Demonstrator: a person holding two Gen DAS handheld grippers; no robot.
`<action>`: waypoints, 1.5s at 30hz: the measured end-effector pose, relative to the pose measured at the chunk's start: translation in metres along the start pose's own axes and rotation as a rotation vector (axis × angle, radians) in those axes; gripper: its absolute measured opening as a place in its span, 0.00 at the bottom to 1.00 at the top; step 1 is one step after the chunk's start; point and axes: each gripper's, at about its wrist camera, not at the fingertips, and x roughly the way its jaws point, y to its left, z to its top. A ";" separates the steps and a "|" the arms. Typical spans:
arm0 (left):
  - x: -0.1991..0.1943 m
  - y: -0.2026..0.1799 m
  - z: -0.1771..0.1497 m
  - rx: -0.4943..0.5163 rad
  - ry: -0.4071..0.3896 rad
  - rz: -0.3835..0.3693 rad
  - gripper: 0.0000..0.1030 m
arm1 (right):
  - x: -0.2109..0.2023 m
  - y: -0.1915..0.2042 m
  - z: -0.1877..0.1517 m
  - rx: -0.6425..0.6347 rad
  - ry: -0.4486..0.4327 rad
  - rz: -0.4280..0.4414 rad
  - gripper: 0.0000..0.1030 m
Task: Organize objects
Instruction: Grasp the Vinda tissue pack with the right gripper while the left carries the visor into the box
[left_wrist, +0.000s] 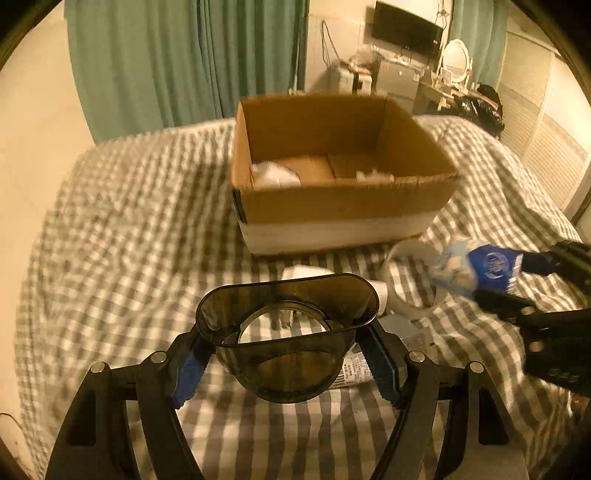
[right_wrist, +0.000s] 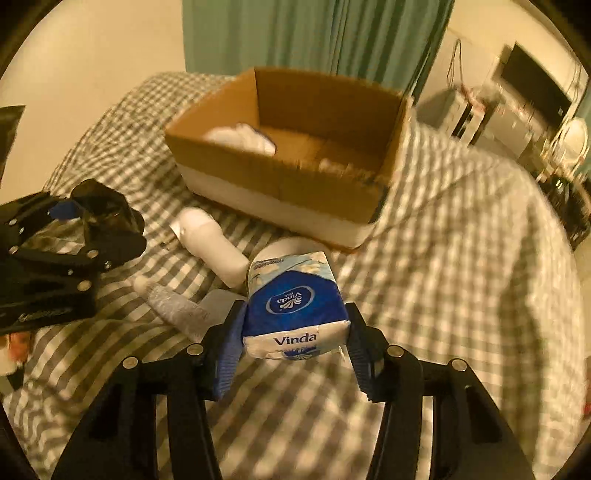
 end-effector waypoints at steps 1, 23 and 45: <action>-0.010 -0.002 0.002 0.005 -0.025 0.008 0.75 | -0.012 0.000 0.001 -0.005 -0.024 -0.013 0.50; -0.028 0.009 0.154 0.040 -0.186 -0.062 0.75 | -0.073 -0.041 0.141 0.023 -0.300 -0.022 0.50; 0.128 -0.013 0.169 0.120 -0.029 -0.128 0.76 | 0.080 -0.072 0.170 0.116 -0.241 0.018 0.52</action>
